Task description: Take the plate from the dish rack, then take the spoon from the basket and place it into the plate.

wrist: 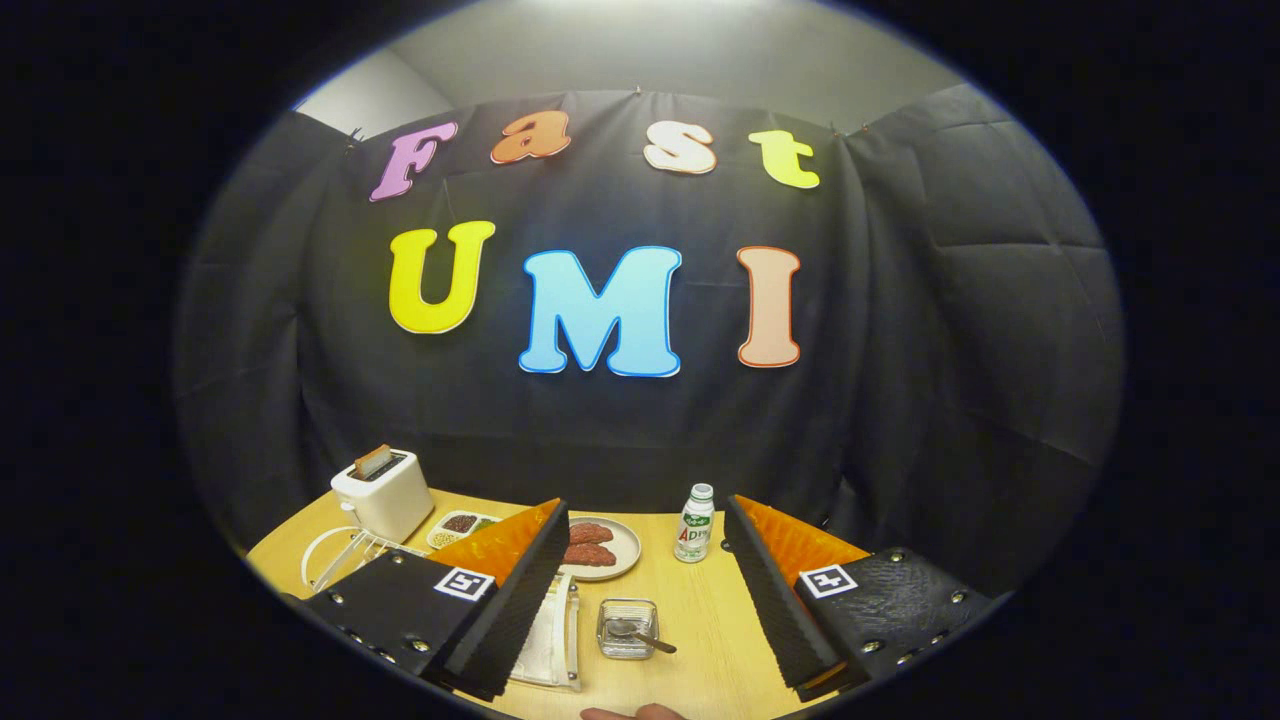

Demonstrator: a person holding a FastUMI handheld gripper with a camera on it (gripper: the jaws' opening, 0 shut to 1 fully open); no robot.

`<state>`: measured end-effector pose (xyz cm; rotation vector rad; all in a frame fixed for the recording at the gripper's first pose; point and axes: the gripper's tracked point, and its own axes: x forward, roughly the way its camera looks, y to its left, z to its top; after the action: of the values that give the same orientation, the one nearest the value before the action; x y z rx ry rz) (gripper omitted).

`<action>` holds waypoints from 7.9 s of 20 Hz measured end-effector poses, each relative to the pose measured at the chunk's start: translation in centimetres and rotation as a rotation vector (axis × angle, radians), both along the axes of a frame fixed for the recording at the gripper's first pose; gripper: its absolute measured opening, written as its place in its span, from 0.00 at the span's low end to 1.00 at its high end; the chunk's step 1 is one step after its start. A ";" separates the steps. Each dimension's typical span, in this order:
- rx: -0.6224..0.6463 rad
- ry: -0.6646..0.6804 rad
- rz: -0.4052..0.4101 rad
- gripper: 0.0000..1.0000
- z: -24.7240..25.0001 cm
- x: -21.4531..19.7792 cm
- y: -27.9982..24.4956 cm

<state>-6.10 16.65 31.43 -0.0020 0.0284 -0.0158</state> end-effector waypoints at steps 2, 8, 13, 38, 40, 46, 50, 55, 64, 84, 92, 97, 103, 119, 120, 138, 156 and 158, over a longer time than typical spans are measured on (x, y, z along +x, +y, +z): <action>-0.027 0.051 0.024 0.96 -0.1 0.2 2.1; -0.064 0.263 0.076 0.96 -1.9 1.9 8.2; -0.149 0.463 0.107 0.96 -6.1 3.6 11.6; -0.287 0.894 -0.151 0.14 -15.8 10.0 12.7; -0.289 0.894 -0.153 0.08 -15.6 10.6 12.7; -0.377 0.848 -0.147 0.08 -13.3 11.5 12.7; -0.374 0.858 -0.155 0.08 -12.9 11.5 12.9; -0.415 0.840 -0.158 0.08 -11.7 12.2 13.6; -0.280 0.756 0.034 0.08 -7.3 8.7 12.9; 0.272 0.963 0.248 0.08 -23.1 -10.5 3.2; 0.340 1.024 0.331 0.08 -31.9 -10.5 5.5; 0.364 1.011 0.367 0.08 -34.5 -9.9 5.8; 0.407 1.014 0.376 0.09 -36.3 -9.2 5.9; 0.025 0.110 0.181 0.25 -26.2 -0.4 -3.7; 0.048 0.097 0.174 0.25 -26.1 0.3 -4.0; 0.114 -0.049 0.253 0.25 -24.5 8.9 -2.1; 0.171 0.018 0.207 0.06 -22.4 9.7 -0.9; 0.165 0.009 0.204 0.06 -21.6 9.6 -0.9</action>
<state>3.52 15.73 9.83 0.1600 0.0379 0.1904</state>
